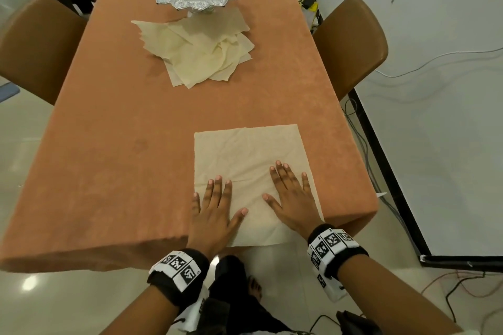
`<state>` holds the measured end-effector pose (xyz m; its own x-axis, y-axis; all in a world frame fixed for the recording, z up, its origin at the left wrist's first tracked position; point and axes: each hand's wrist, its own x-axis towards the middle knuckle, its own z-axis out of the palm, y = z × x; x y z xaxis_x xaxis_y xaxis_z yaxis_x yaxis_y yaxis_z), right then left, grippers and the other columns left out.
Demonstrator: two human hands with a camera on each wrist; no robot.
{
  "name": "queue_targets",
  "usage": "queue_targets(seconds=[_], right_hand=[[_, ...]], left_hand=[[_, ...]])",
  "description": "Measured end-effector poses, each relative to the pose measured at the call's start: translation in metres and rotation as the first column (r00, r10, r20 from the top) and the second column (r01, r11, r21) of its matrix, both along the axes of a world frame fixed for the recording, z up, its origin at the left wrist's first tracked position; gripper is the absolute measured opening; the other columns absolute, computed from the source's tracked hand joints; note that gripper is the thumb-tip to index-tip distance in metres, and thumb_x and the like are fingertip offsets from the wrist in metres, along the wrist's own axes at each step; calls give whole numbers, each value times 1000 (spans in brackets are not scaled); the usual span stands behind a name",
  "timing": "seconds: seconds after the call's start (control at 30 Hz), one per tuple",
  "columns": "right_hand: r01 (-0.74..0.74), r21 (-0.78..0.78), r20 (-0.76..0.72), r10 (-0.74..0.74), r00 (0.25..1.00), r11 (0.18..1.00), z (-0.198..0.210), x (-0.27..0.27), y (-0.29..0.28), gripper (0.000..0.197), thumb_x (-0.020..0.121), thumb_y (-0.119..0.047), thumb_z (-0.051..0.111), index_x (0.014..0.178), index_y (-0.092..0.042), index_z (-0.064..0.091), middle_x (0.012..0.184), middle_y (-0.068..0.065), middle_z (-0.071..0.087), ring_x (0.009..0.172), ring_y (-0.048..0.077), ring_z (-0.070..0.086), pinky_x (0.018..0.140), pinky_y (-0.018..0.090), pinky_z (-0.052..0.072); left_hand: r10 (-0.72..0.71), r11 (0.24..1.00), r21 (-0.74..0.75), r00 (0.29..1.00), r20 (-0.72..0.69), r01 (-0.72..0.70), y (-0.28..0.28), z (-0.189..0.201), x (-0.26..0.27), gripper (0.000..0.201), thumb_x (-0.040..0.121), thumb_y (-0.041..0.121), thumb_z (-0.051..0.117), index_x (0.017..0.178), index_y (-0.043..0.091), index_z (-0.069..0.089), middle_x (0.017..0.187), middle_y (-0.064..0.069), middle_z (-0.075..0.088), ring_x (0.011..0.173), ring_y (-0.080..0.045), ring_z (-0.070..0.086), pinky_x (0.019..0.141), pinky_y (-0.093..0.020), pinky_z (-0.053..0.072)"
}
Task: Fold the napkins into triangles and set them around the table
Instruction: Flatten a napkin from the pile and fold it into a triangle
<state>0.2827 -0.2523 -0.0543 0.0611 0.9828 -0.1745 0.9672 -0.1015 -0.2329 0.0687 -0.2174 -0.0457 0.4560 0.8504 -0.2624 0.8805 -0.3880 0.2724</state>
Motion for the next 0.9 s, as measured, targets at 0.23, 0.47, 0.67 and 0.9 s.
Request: queue_targets(seconds=[0.23, 0.47, 0.67, 0.9], right_hand=[[105, 26, -33, -104, 994, 994, 36, -10, 76, 61, 101, -42, 27, 152, -16, 6, 160, 0, -2, 146, 14, -4, 117, 45, -3], [56, -74, 15, -55, 998, 996, 9, -19, 116, 62, 100, -48, 20, 152, -21, 0, 160, -4, -5, 146, 12, -4, 116, 46, -5], [192, -151, 27, -190, 981, 970, 11, 40, 107, 66, 99, -54, 17, 151, -23, -9, 158, -2, -13, 146, 16, -9, 115, 47, -6], [222, -178, -9, -227, 974, 959, 37, 40, 91, 69, 99, -51, 21, 151, -15, -7, 158, 2, -14, 146, 18, -9, 115, 47, -4]], left_hand=[[92, 994, 58, 993, 67, -96, 85, 32, 39, 60, 101, 43, 21, 153, 18, 8, 161, -2, 0, 148, -19, -4, 116, -44, -5], [37, 999, -36, 999, -22, -38, 120, -3, 49, 65, 98, 55, 12, 152, 26, -6, 160, 3, -12, 147, -17, -10, 118, -46, -4], [105, 992, -74, 994, -22, -107, 135, -6, 27, 70, 95, 62, 17, 152, 30, -9, 159, 5, -17, 146, -17, -16, 116, -46, -9], [255, 958, -137, 967, -8, -253, 130, 17, 30, 74, 97, 57, 20, 152, 15, -5, 160, -7, -13, 147, -23, -13, 117, -50, -6]])
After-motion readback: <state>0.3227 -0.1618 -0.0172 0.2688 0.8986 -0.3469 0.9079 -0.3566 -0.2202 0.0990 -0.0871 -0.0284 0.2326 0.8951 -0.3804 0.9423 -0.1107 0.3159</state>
